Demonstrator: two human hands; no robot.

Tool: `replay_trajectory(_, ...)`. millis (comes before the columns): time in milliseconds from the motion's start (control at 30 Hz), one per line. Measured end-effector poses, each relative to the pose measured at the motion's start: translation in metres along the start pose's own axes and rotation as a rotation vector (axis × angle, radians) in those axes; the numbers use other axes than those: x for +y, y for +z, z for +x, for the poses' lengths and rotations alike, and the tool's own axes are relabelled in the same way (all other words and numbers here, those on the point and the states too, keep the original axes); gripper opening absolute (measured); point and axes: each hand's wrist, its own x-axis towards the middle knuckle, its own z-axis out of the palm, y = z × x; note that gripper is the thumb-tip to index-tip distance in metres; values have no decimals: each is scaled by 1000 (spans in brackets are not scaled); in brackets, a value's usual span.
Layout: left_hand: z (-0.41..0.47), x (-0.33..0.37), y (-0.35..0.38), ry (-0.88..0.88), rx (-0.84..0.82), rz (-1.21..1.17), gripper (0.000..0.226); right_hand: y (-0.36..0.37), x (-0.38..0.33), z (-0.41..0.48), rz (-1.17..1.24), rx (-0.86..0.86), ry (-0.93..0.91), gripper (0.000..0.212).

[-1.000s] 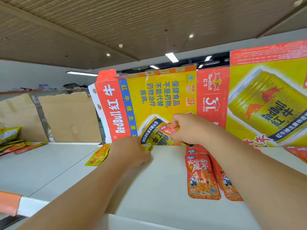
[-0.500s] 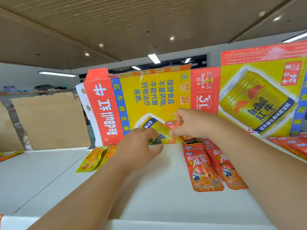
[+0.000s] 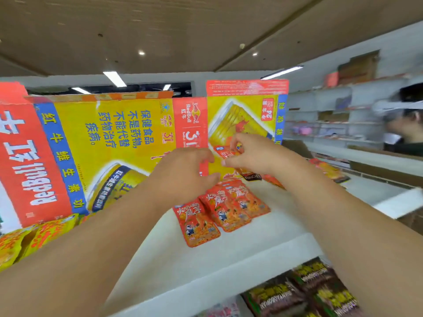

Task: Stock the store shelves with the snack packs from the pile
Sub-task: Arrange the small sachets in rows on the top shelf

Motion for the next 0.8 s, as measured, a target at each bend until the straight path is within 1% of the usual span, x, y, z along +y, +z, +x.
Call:
replay_trajectory(100, 25, 36, 19, 41, -65, -84, 37, -23, 40, -18, -31, 49, 80, 41)
replay_trajectory(233, 60, 82, 48, 89, -125, -119, 40, -50, 99, -34, -67, 115, 188, 41)
replay_trajectory(367, 92, 118, 74, 102, -170, -129, 44, -77, 148, -47, -167, 113, 270, 41)
replay_trajectory(433, 106, 133, 85, 78, -191, -158, 41, -85, 170, -50, -257, 88, 304, 44)
replay_trajectory(500, 116, 146, 99, 69, -171, -172, 38, -88, 189, -47, -299, 69, 333, 48)
replay_trajectory(600, 116, 154, 119, 104, -98, -163, 29, -85, 211, -40, -292, 56, 351, 46)
replay_trajectory(633, 114, 152, 124, 128, -98, -131, 29, -83, 217, -38, -284, 46, 354, 43)
replay_trajectory(700, 111, 146, 131, 145, -139, -85, 36, -78, 226, -33, -269, 16, 362, 40)
replay_trajectory(800, 108, 139, 133, 100, -164, -125, 42, -74, 235, -25, -253, -13, 370, 39)
